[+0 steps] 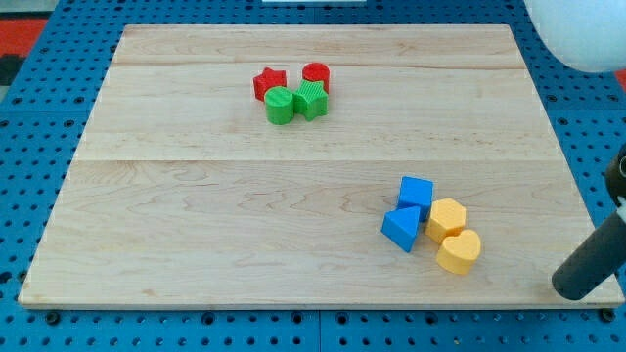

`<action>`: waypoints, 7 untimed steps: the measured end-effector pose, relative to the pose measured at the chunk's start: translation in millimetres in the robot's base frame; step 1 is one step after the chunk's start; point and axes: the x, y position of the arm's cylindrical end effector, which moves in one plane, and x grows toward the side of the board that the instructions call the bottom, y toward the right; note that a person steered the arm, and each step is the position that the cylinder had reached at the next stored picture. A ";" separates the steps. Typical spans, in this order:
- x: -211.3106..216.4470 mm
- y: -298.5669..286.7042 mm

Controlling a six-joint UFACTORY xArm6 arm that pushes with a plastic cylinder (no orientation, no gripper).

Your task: Move the yellow blocks into the blue blocks

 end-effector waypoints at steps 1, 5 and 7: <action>7.1 -7.7; 1.1 -50.5; -9.8 -50.4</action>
